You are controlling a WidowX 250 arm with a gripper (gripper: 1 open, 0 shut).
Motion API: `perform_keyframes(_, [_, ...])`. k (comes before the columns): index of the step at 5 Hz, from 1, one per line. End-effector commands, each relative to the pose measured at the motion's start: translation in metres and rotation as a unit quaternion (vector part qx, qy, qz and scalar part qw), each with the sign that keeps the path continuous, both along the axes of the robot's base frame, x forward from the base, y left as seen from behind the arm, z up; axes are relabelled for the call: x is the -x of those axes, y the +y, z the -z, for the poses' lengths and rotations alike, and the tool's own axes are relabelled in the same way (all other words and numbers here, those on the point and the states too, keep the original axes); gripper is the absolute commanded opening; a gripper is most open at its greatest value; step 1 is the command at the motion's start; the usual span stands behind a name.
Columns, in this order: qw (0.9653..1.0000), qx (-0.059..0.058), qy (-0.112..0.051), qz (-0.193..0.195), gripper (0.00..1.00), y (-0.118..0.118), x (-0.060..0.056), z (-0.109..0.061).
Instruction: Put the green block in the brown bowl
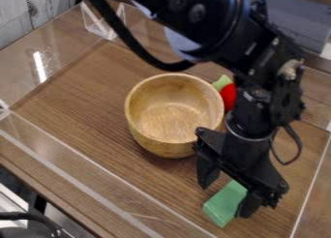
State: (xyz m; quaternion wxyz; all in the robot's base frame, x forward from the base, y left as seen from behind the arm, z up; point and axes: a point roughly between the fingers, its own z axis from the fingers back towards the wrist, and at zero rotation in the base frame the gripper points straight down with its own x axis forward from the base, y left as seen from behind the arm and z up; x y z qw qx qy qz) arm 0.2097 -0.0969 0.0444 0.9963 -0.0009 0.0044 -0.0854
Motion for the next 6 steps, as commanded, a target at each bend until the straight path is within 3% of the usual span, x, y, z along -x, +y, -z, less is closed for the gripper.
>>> perform_keyframes(1, [0.9991,0.021,-0.037,-0.009,1.0,-0.004,-0.015,-0.015])
perform_keyframes(2, [0.9987,0.028,-0.044,-0.002,1.0,-0.003,-0.02,-0.009])
perform_keyframes(3, [0.9987,0.028,-0.042,0.002,1.0,-0.002,-0.021,-0.003])
perform_keyframes(5, [0.9973,0.025,-0.045,-0.053,1.0,-0.009,-0.023,-0.019])
perform_keyframes(6, [0.997,0.026,-0.042,-0.059,1.0,-0.01,-0.017,-0.025])
